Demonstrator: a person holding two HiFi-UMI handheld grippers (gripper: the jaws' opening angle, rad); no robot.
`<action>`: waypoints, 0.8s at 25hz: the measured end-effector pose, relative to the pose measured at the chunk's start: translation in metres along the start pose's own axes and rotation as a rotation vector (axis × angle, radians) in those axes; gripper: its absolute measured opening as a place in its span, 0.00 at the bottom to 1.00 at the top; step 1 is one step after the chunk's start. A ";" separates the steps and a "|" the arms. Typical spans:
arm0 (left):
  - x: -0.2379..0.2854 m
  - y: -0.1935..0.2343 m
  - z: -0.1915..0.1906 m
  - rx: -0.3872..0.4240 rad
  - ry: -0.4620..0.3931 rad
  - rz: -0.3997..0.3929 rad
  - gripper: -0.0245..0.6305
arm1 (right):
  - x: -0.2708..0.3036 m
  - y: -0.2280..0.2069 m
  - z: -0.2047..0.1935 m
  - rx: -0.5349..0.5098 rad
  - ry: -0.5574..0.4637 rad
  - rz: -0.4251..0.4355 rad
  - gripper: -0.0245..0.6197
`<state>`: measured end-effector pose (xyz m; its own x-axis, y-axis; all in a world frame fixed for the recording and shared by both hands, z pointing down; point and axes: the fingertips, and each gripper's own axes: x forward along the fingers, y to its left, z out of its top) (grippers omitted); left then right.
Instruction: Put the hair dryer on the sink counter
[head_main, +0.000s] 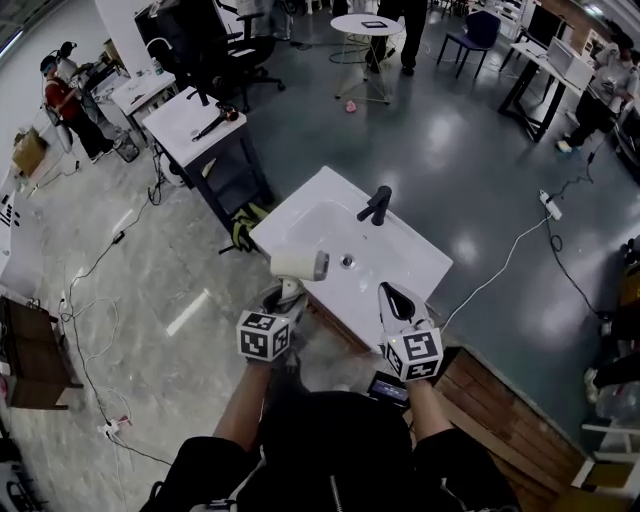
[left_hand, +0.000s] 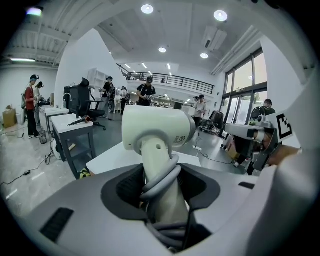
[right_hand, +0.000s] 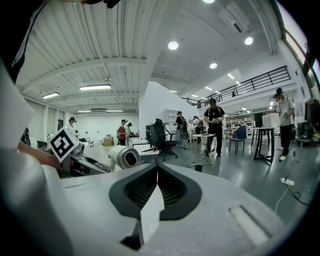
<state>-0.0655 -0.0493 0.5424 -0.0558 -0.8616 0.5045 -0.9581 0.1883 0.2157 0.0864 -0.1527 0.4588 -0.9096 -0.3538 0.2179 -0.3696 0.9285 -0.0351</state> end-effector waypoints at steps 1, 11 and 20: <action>0.004 0.004 0.002 0.003 0.001 -0.006 0.33 | 0.003 -0.001 0.001 -0.001 -0.001 -0.007 0.05; 0.050 0.047 0.027 0.051 0.032 -0.094 0.33 | 0.044 -0.005 -0.003 0.005 0.024 -0.105 0.05; 0.097 0.102 0.055 0.111 0.109 -0.187 0.33 | 0.099 -0.015 0.005 0.033 0.059 -0.245 0.05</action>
<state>-0.1839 -0.1397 0.5676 0.1506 -0.8193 0.5532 -0.9742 -0.0277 0.2241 0.0010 -0.2026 0.4762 -0.7799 -0.5593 0.2808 -0.5843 0.8115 -0.0063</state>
